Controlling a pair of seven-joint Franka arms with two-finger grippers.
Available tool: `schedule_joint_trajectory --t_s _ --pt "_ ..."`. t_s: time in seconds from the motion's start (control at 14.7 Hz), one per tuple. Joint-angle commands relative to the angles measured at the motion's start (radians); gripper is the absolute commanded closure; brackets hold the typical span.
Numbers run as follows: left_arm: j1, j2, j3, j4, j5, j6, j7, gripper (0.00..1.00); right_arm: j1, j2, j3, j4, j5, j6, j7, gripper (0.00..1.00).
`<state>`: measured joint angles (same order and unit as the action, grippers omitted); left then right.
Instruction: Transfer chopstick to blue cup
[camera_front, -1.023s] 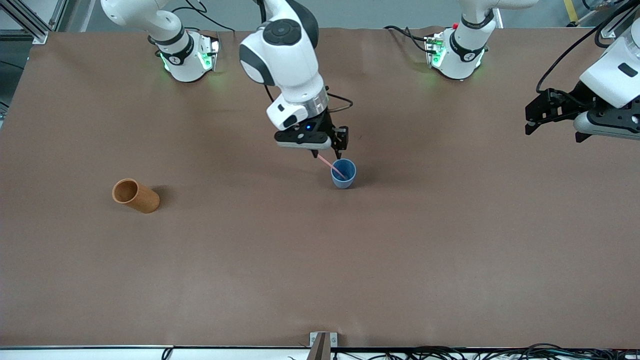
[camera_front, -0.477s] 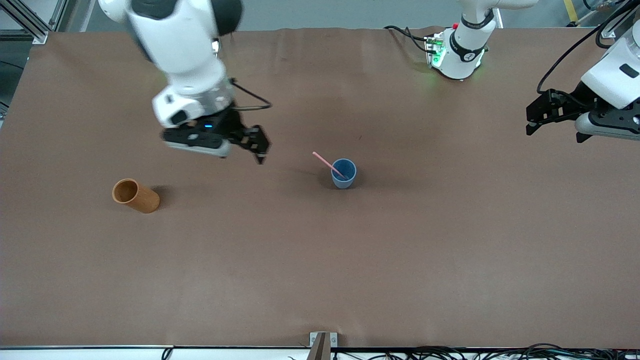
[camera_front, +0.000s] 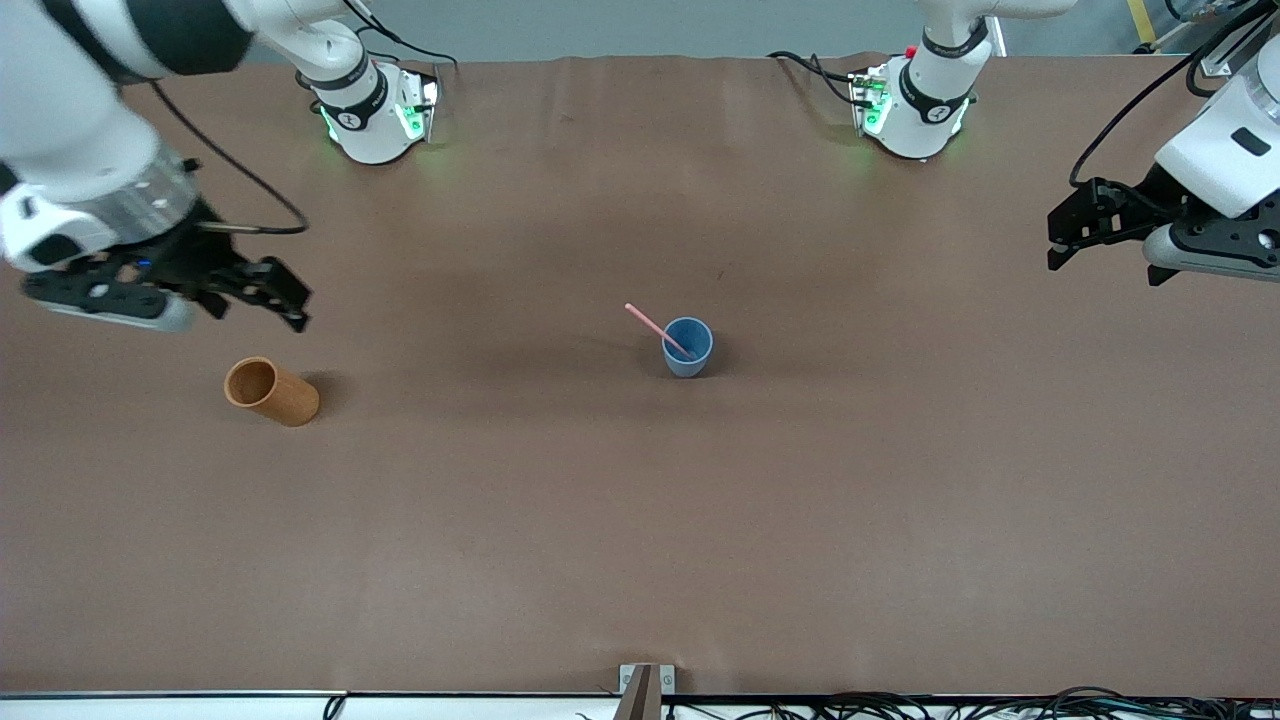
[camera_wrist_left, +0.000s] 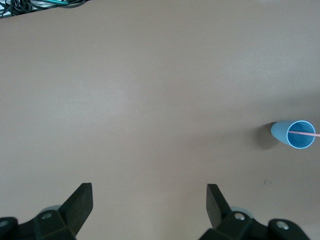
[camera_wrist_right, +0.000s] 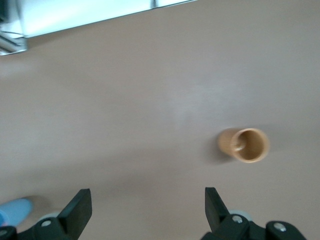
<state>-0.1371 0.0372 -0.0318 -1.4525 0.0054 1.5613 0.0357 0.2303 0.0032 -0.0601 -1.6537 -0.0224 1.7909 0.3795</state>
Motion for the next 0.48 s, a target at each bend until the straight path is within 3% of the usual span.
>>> schedule_joint_trajectory --t_s 0.0,0.2,0.41 --pt "-0.004 0.020 -0.002 0.027 -0.013 -0.014 -0.016 0.00 -0.124 -0.058 0.023 -0.058 -0.004 -0.028 -0.111 0.00" --pt "-0.001 0.020 -0.002 0.029 -0.016 -0.014 -0.016 0.00 -0.238 -0.052 0.023 -0.017 -0.002 -0.074 -0.264 0.00" --pt "-0.001 0.020 0.000 0.029 -0.018 -0.014 -0.014 0.00 -0.278 -0.043 0.023 0.089 0.002 -0.140 -0.298 0.00"
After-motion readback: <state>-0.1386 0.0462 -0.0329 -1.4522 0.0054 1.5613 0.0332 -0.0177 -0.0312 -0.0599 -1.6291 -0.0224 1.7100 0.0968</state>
